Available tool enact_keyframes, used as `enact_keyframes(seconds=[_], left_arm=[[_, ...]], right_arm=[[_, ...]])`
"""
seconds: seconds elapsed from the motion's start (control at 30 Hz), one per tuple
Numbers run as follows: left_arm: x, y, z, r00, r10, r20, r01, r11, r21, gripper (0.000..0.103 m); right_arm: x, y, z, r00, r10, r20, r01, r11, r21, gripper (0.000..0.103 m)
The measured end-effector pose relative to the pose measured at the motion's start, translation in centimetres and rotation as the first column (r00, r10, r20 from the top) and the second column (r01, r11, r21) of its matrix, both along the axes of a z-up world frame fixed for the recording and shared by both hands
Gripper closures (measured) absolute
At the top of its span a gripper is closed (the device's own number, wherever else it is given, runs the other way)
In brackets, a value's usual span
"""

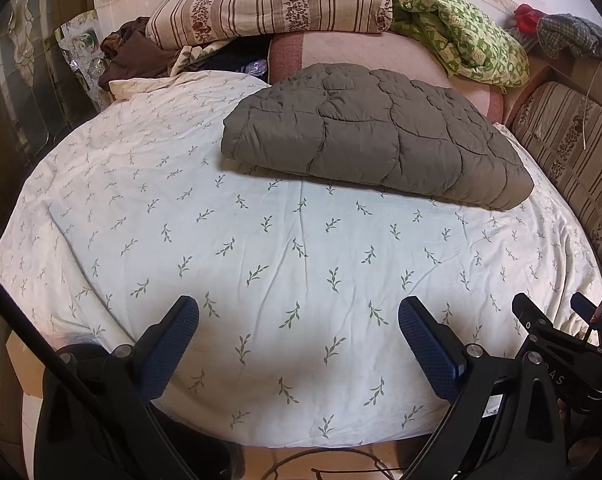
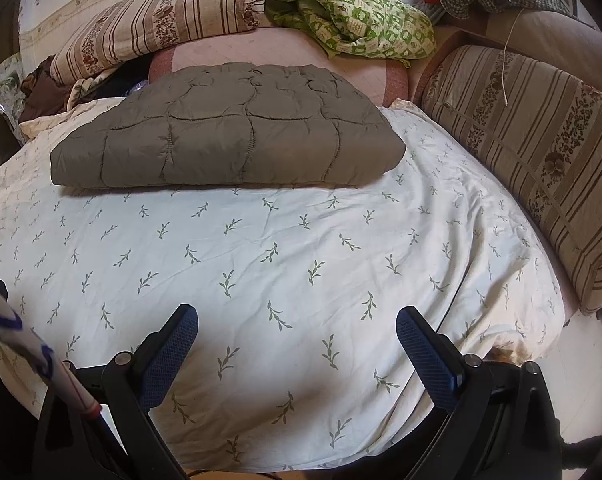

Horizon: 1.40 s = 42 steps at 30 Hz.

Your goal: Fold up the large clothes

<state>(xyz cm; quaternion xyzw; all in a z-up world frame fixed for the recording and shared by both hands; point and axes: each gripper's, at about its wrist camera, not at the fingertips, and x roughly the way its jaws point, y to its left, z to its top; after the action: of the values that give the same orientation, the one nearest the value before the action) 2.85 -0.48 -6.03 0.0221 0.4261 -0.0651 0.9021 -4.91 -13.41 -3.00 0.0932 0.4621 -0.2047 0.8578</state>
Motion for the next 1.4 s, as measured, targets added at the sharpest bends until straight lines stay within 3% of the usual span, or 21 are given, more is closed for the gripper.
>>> enact_keyframes(seconds=[0.83,1.2,1.4], left_arm=[[-0.8,-0.5,0.7,0.999,-0.013,0.029,0.014,1.000,-0.011,0.003],[-2.4,-0.7,4.4,0.977,-0.001,0.213,-0.012,0.998,0.061,0.003],[-3.2,-0.2,7.2,0.966,0.004,0.258,-0.014,0.999,0.036,0.003]], right_arm=[[-0.6,0.0,0.9,0.999,-0.017,0.051,0.017,1.000,-0.016,0.002],[-1.0,-1.1,3.6,0.989,-0.044,0.143,0.054,0.996,-0.072,0.002],[-1.2,-1.2,5.3,0.985,-0.040,0.169,0.055,0.995,-0.087,0.002]])
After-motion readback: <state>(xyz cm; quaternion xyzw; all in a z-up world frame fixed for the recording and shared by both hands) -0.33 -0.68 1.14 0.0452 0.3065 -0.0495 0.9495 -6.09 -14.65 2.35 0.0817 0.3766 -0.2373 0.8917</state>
